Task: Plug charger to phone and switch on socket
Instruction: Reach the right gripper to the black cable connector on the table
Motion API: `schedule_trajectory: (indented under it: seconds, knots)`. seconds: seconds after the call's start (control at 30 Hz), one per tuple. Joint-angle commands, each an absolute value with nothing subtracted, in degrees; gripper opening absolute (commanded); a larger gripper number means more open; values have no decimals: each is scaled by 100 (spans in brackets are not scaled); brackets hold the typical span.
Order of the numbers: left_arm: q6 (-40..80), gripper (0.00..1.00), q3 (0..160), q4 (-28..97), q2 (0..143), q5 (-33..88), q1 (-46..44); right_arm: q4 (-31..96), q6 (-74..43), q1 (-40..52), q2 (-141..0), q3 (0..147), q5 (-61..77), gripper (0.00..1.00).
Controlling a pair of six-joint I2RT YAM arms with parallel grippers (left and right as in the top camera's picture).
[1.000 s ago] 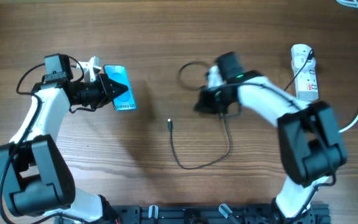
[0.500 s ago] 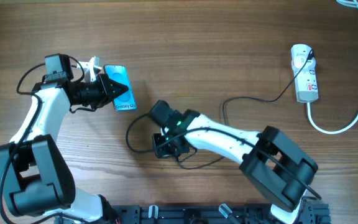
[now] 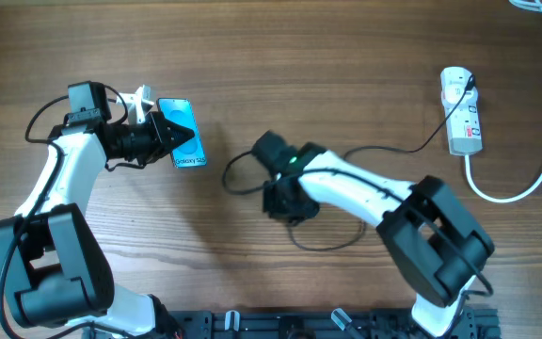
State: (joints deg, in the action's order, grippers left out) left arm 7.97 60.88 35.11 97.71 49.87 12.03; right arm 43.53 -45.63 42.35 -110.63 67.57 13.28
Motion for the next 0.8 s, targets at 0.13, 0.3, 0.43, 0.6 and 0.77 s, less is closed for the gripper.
schedule_trajectory:
  seconds: [0.13,0.3,0.43,0.6,0.77]
  knots:
    - [666,4,6086,3489,9721,5201,1216,4244,-3712,3402,-11157,6711,1647,34]
    - [666,4,6086,3492,9721,5201,1216,4930,-2244,2886,-11153,7323,3483,38]
    - [666,4,6086,3492,9721,5201,1216,5953,-2252,2508,-11153,7942,2290,54]
    - [663,4,6086,3489,9721,5157,1216,6073,-2561,2388,-11155,7878,1441,78]
    - [663,4,6086,3489,9721,5092,1216,5859,-2569,2392,-11155,7723,1313,100]
